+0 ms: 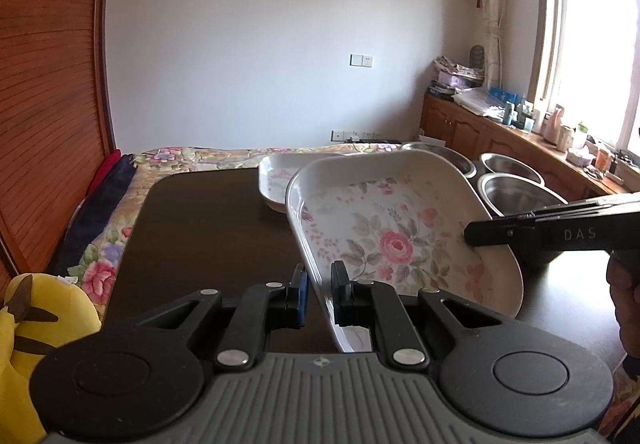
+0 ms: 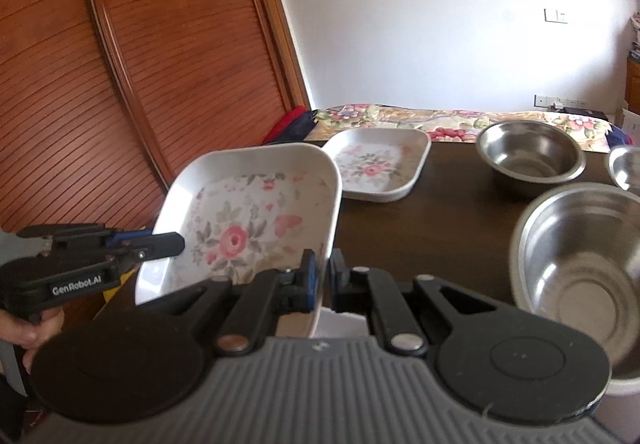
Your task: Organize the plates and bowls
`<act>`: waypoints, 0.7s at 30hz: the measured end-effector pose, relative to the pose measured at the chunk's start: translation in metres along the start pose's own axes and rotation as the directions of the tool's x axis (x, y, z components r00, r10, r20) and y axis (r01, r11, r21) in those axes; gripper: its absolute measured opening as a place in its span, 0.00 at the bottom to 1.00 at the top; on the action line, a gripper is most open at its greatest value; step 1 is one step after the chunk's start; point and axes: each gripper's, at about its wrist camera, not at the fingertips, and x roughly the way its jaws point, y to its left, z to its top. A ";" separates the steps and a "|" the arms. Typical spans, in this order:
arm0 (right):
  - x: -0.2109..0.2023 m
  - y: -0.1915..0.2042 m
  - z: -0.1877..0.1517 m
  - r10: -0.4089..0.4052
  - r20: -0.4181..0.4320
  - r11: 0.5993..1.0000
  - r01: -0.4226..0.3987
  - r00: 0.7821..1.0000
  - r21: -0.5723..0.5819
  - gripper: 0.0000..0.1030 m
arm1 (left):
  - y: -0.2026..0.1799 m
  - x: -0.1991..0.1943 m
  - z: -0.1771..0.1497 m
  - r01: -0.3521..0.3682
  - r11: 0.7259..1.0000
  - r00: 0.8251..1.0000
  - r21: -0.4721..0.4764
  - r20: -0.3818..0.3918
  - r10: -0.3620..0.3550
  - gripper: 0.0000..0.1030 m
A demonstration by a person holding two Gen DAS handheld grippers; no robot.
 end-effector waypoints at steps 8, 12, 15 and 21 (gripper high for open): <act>-0.022 -0.011 -0.013 -0.001 0.019 1.000 0.001 1.000 0.007 0.09 | -0.016 -0.003 -0.007 0.019 1.000 1.000 0.019 -0.010 -0.019 0.38; -0.026 -0.016 -0.016 -0.003 0.024 1.000 0.002 1.000 0.020 0.09 | -0.019 0.002 -0.012 0.032 0.999 0.999 0.028 -0.030 -0.032 0.38; -0.027 -0.021 -0.022 -0.008 0.017 1.000 0.007 1.000 0.027 0.09 | -0.021 0.006 -0.018 0.036 0.999 0.998 0.028 -0.043 -0.034 0.38; -0.028 -0.027 -0.034 -0.008 0.003 0.999 0.007 1.000 0.039 0.09 | -0.022 0.011 -0.026 0.045 0.999 0.997 0.019 -0.066 -0.043 0.38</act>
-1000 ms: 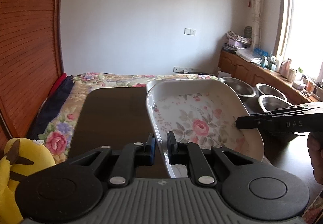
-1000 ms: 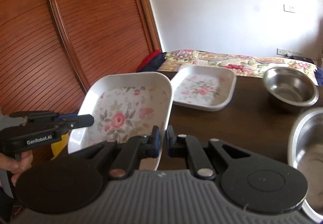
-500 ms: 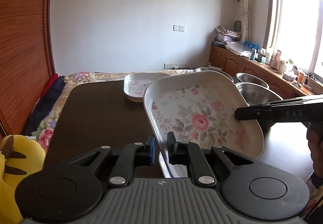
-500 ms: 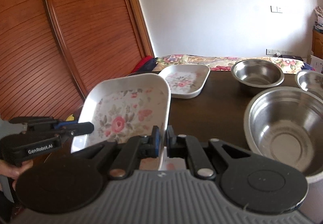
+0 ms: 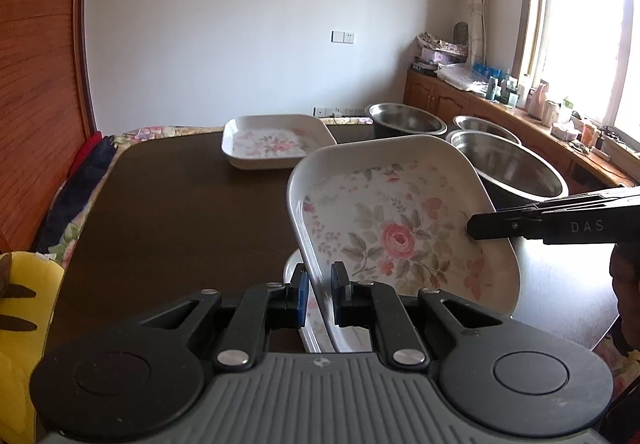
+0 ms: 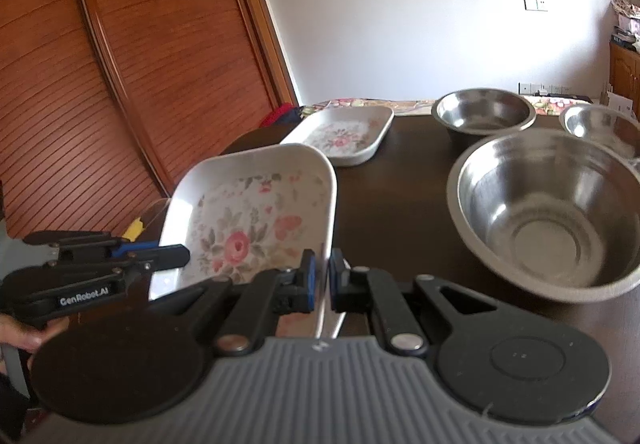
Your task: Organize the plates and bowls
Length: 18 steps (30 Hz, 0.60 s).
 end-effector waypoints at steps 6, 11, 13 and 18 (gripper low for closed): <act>-0.001 0.000 -0.010 0.005 -0.018 1.000 -0.005 1.000 -0.002 0.09 | 0.004 0.003 -0.004 0.003 1.000 1.000 -0.007 -0.017 -0.004 0.38; 0.000 0.001 -0.011 0.010 -0.028 1.000 -0.010 1.000 -0.005 0.09 | 0.005 0.005 -0.008 0.005 1.000 1.000 -0.011 -0.022 -0.005 0.38; 0.001 0.002 -0.013 0.016 -0.052 1.000 -0.016 0.999 0.001 0.09 | 0.006 0.007 -0.008 0.008 1.000 1.000 -0.014 -0.026 -0.008 0.38; 0.004 0.002 -0.013 0.005 -0.060 1.000 -0.005 0.998 -0.007 0.09 | 0.007 0.010 -0.009 0.006 1.000 1.000 -0.019 -0.029 -0.007 0.38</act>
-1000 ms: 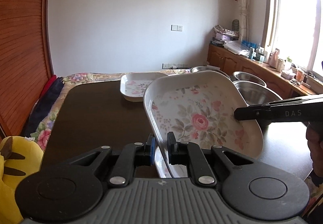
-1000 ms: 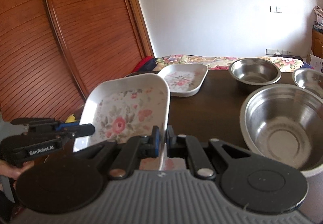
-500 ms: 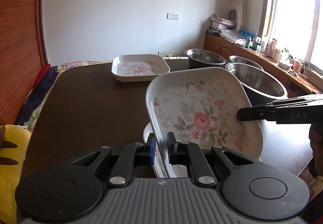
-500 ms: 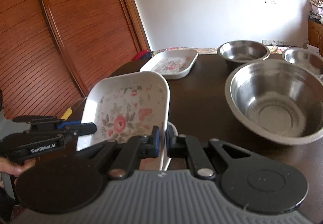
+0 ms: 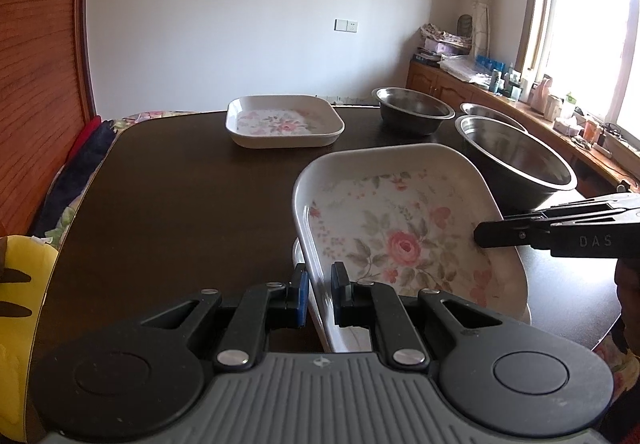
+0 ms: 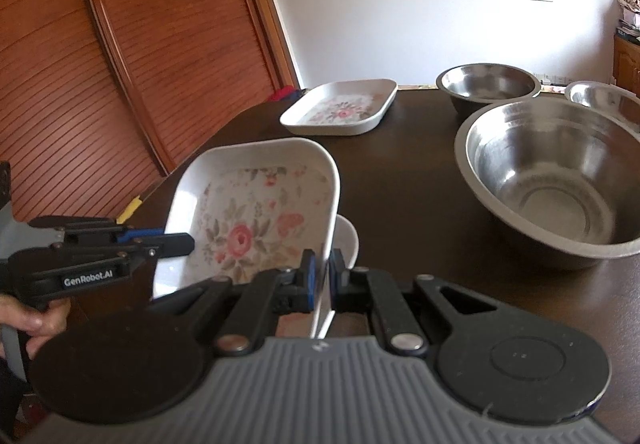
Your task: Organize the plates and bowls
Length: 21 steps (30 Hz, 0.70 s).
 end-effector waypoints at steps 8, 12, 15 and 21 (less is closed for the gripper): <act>-0.001 0.002 -0.004 -0.019 -0.001 1.000 0.019 1.000 -0.017 0.09 | -0.001 0.000 -0.003 -0.004 1.000 1.000 0.005 0.004 0.004 0.38; -0.003 0.006 -0.007 -0.030 0.002 0.999 0.030 1.000 -0.044 0.09 | 0.001 0.000 -0.003 -0.007 1.000 1.000 0.000 0.004 0.007 0.38; -0.002 0.007 -0.007 -0.033 0.001 0.998 0.033 0.999 -0.054 0.09 | 0.001 0.001 -0.003 -0.007 1.000 1.000 -0.005 0.003 0.007 0.38; -0.004 0.010 -0.008 -0.052 0.010 0.995 0.053 0.999 -0.089 0.12 | 0.003 -0.002 -0.003 -0.001 1.000 1.000 -0.010 0.017 0.001 0.38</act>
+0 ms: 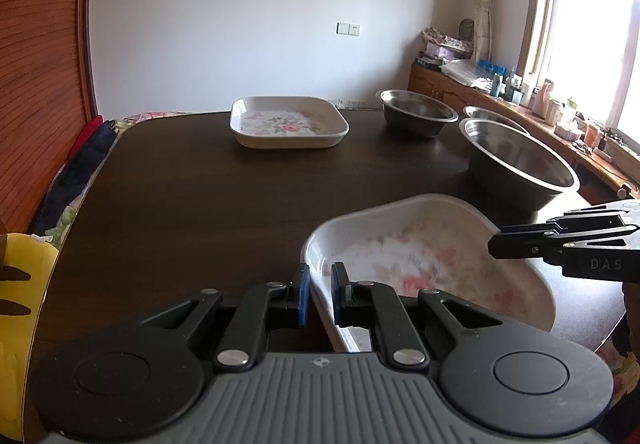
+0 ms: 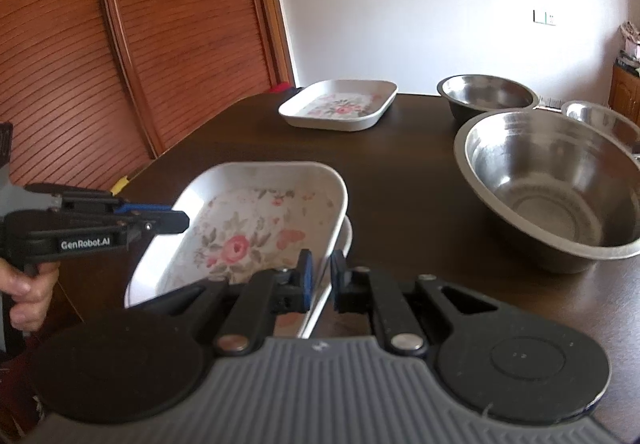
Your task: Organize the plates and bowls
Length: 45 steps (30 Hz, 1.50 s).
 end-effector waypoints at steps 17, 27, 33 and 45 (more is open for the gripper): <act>-0.021 0.001 0.001 -0.012 0.068 0.999 0.015 0.998 -0.037 0.12 | -0.004 -0.017 0.005 -0.013 1.000 0.998 0.020 0.064 0.011 0.38; -0.025 -0.003 0.001 -0.025 0.094 0.999 0.028 0.995 -0.029 0.13 | -0.011 -0.017 0.007 -0.027 0.999 0.997 0.042 0.077 0.023 0.56; -0.027 -0.005 0.003 -0.029 0.106 0.999 0.032 0.994 -0.023 0.13 | -0.015 -0.020 0.006 -0.047 0.997 0.994 0.054 0.099 0.041 0.88; -0.026 -0.008 0.011 -0.066 0.134 0.998 0.068 0.989 -0.013 0.40 | -0.009 -0.020 0.014 -0.057 0.998 0.993 0.037 0.106 0.053 1.00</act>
